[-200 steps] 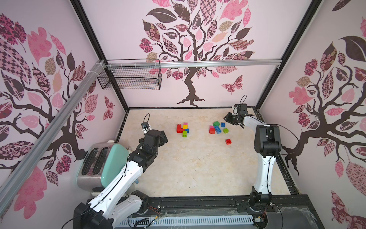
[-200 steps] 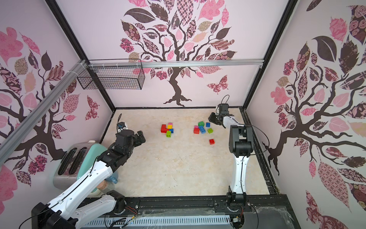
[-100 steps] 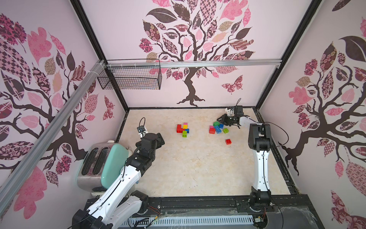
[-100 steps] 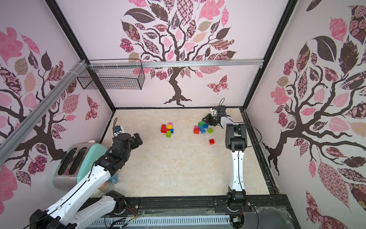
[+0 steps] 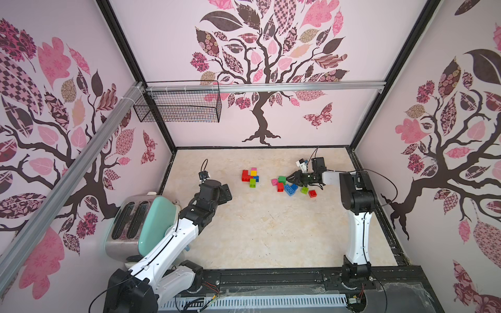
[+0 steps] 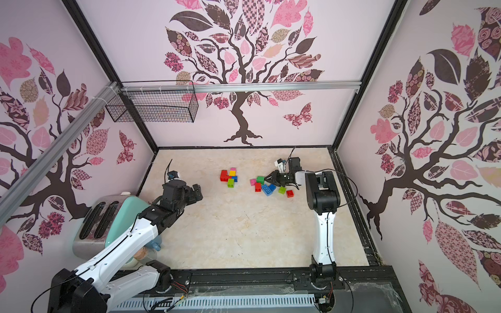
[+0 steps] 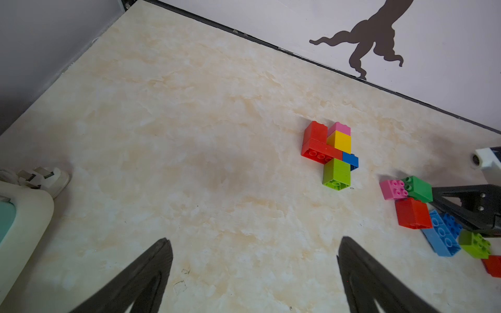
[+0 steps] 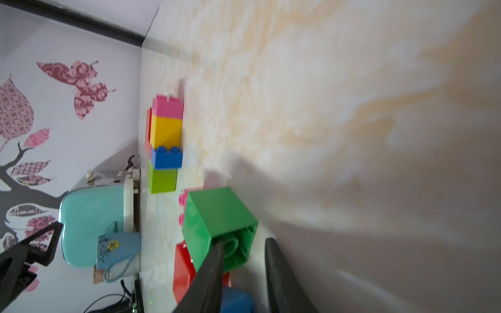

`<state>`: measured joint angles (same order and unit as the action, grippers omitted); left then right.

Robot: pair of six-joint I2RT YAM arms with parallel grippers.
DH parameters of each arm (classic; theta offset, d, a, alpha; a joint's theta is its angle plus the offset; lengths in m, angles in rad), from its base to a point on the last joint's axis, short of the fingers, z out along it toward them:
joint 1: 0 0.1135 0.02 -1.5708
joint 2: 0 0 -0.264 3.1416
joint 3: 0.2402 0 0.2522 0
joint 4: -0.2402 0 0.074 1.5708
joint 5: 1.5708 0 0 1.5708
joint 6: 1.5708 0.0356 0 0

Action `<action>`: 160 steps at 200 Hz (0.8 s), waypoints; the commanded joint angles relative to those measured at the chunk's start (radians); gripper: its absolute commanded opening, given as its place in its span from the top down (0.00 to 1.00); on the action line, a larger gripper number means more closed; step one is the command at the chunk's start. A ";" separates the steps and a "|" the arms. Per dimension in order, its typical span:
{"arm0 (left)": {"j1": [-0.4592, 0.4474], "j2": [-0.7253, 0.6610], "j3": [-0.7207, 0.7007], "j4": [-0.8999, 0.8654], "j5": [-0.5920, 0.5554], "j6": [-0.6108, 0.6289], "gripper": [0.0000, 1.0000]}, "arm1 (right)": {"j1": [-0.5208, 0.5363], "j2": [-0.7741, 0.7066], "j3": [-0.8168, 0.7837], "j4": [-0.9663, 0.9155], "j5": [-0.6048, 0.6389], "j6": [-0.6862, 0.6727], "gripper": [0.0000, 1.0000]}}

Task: Assemble the number 4 with lego
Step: Move the lego brick at the center of the board, then pick up the lego brick from the center of the board.

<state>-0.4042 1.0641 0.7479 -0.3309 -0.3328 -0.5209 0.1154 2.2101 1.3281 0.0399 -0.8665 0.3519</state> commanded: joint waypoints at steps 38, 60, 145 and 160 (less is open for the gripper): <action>0.003 0.033 0.034 0.030 0.127 0.044 0.02 | 0.051 -0.197 -0.339 0.050 0.090 0.063 0.69; 0.001 0.053 0.039 0.033 0.159 0.040 0.02 | 0.051 -0.303 -0.360 -0.012 0.196 0.033 0.62; -0.002 0.083 0.046 0.042 0.135 0.025 0.02 | 0.096 -0.506 -0.363 -0.254 0.689 -0.027 0.51; -0.001 0.094 0.050 0.037 0.136 0.024 0.02 | 0.099 -0.535 -0.373 -0.285 0.719 -0.023 0.50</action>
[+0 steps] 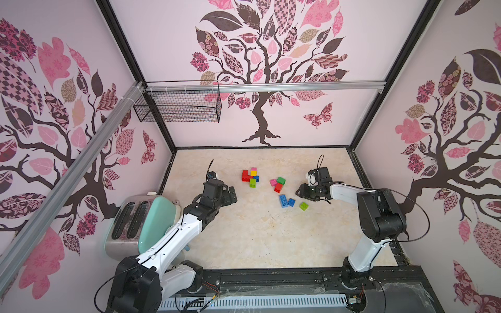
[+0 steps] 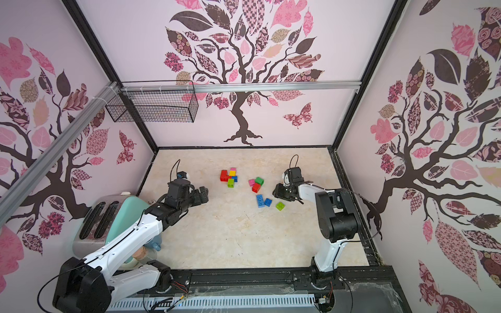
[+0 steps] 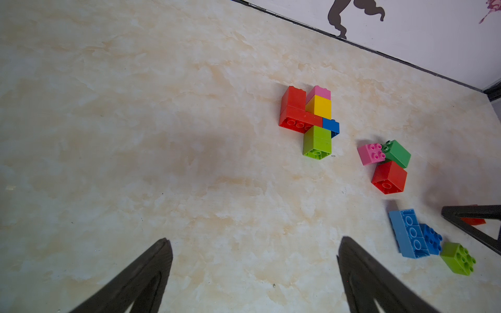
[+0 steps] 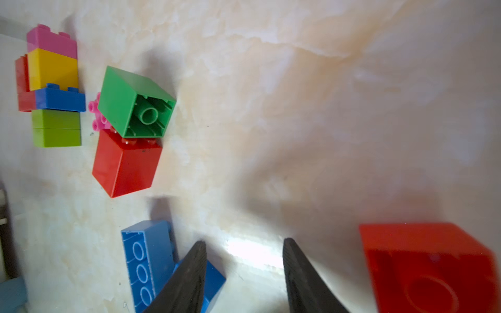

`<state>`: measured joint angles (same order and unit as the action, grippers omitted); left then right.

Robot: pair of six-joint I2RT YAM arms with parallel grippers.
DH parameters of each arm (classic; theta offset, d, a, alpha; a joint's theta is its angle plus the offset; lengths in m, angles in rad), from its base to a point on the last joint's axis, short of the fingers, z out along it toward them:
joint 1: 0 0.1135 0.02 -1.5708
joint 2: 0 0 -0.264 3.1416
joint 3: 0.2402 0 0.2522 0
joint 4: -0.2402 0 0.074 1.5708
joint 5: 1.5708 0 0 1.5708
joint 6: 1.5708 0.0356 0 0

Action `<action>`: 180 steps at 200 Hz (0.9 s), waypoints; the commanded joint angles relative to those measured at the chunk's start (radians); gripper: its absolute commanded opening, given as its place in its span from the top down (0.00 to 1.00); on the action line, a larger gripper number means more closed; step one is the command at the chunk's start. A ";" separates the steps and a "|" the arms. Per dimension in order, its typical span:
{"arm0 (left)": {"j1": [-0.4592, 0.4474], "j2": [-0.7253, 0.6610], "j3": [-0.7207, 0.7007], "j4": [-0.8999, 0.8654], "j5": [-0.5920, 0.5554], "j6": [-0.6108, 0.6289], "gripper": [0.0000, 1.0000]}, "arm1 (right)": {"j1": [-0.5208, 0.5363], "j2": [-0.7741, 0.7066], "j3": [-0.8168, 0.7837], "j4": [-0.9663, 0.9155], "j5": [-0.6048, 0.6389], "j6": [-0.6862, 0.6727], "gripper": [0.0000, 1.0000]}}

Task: Assemble the number 4 with lego
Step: Pick up the lego brick from the center of the board.

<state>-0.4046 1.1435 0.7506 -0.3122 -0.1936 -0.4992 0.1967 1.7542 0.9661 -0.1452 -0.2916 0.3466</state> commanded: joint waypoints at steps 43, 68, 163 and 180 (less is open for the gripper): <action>-0.001 0.027 0.049 0.013 -0.003 0.004 0.02 | 0.024 -0.157 -0.076 -0.190 0.223 0.024 0.39; -0.001 0.034 0.048 0.013 -0.001 -0.001 0.02 | 0.028 -0.174 -0.102 -0.217 0.162 0.041 0.37; -0.002 0.053 0.050 0.007 -0.003 -0.002 0.02 | 0.107 -0.136 -0.101 -0.164 0.094 0.153 0.35; -0.002 0.055 0.049 0.006 -0.003 -0.002 0.02 | 0.124 -0.160 -0.110 -0.171 0.133 0.169 0.33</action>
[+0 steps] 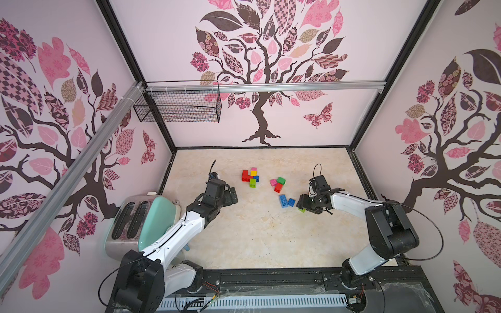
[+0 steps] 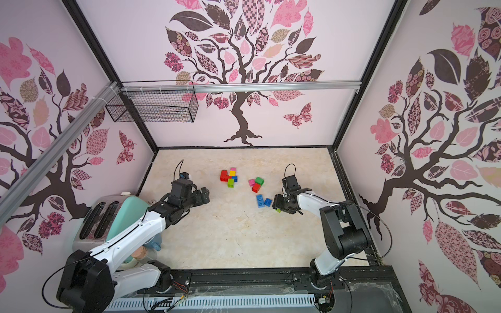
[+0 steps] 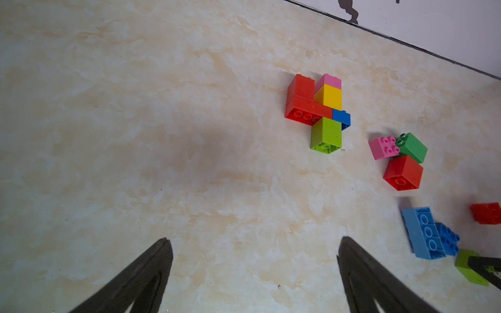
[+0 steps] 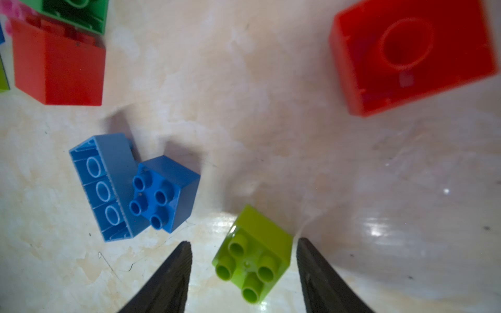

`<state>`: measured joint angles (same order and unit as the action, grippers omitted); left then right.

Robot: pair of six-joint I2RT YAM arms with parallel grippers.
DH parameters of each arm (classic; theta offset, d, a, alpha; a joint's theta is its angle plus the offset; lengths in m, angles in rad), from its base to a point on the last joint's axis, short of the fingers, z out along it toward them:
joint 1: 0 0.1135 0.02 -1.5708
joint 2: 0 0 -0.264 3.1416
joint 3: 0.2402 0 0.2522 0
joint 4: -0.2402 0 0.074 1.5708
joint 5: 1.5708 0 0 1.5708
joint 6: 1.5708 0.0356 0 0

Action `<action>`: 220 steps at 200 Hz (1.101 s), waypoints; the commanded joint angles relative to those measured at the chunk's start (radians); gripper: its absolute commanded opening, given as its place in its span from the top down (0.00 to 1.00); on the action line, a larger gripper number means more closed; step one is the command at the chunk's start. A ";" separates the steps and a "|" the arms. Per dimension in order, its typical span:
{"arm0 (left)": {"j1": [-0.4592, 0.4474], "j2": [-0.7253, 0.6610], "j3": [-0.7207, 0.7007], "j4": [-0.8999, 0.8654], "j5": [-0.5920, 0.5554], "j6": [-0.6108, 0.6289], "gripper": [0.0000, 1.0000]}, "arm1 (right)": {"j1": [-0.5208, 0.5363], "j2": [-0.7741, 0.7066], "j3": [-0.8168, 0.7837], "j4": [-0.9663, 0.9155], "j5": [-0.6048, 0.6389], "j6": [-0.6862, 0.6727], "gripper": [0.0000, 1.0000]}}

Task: Assemble the number 4 with lego
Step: Pick up the lego brick from the center of the board.

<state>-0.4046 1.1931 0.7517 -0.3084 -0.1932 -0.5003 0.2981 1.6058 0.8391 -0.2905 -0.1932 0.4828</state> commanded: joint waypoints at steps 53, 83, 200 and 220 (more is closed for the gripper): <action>-0.002 0.019 0.047 0.004 0.003 -0.007 0.02 | 0.099 -0.044 -0.011 -0.067 0.166 0.042 0.32; -0.001 0.020 0.048 0.002 0.000 -0.009 0.02 | 0.146 -0.026 0.006 -0.066 0.262 0.050 0.33; -0.002 0.034 0.051 -0.001 0.000 -0.012 0.02 | 0.162 -0.003 0.044 -0.067 0.297 -0.006 0.51; -0.002 0.036 0.054 -0.001 0.000 -0.011 0.02 | 0.162 0.004 0.045 -0.068 0.318 -0.003 0.50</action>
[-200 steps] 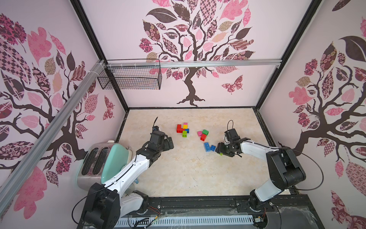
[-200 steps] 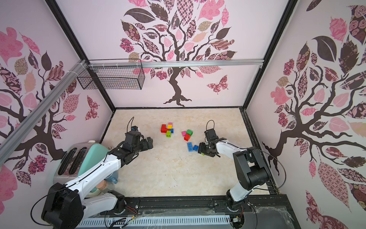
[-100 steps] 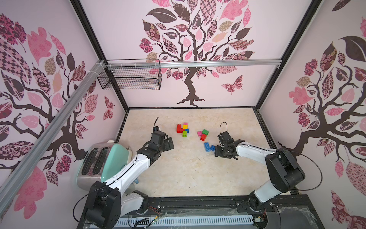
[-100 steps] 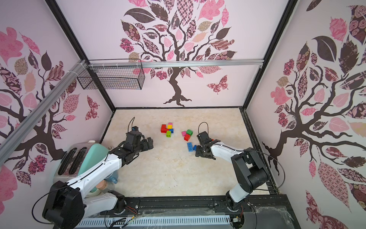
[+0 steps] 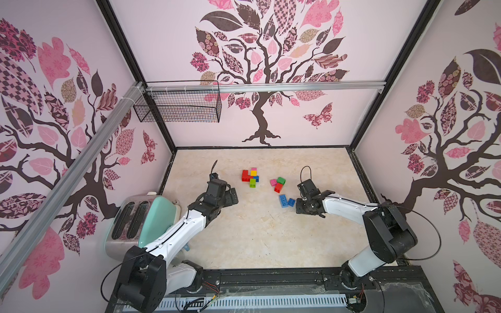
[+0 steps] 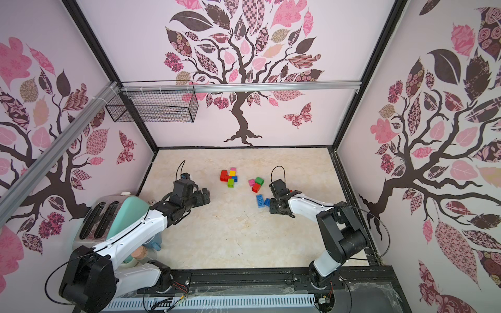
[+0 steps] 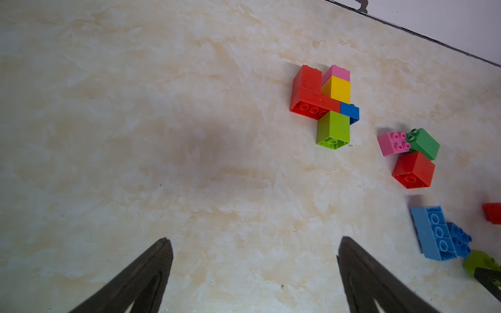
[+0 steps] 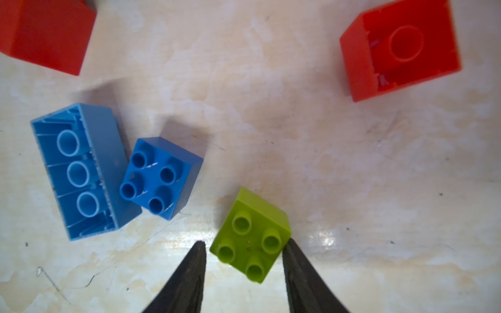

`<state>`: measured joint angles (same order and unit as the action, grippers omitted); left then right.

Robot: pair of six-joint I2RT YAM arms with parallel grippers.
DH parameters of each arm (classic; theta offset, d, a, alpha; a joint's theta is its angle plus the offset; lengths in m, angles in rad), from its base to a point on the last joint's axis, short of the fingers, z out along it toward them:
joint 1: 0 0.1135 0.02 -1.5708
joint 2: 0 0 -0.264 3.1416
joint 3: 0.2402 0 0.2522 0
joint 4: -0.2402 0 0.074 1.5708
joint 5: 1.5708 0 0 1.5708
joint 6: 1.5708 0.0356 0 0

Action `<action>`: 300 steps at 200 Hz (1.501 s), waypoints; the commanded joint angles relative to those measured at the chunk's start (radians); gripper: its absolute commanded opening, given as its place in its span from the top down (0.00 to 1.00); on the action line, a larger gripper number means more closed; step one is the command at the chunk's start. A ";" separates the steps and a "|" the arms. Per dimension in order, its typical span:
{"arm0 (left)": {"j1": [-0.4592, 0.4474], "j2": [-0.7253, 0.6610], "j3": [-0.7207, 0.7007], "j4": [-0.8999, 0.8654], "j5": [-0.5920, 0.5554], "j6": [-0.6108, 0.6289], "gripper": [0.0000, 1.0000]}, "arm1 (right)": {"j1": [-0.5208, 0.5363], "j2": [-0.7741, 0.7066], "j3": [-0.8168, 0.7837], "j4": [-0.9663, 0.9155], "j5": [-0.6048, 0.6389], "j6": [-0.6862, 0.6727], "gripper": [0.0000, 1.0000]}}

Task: Assemble the number 4 with lego
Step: Pick up the lego brick from the center of the board.

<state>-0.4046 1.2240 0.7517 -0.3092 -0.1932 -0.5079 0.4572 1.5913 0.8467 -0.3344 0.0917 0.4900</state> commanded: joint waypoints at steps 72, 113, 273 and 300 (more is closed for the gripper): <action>-0.002 0.014 0.061 -0.008 0.000 0.001 0.02 | 0.004 0.065 0.054 0.033 -0.004 0.038 0.42; -0.002 0.020 0.057 -0.010 -0.004 0.000 0.02 | 0.004 0.064 0.051 0.045 0.004 0.037 0.44; -0.002 0.026 0.059 -0.015 -0.007 -0.003 0.02 | 0.006 -0.004 0.117 0.040 -0.059 -0.458 0.79; -0.002 0.022 0.059 -0.021 -0.010 -0.003 0.02 | -0.014 0.038 0.186 -0.031 -0.134 -0.658 0.85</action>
<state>-0.4046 1.2469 0.7650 -0.3256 -0.1951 -0.5079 0.4622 1.5921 0.9600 -0.2977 0.0441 0.0925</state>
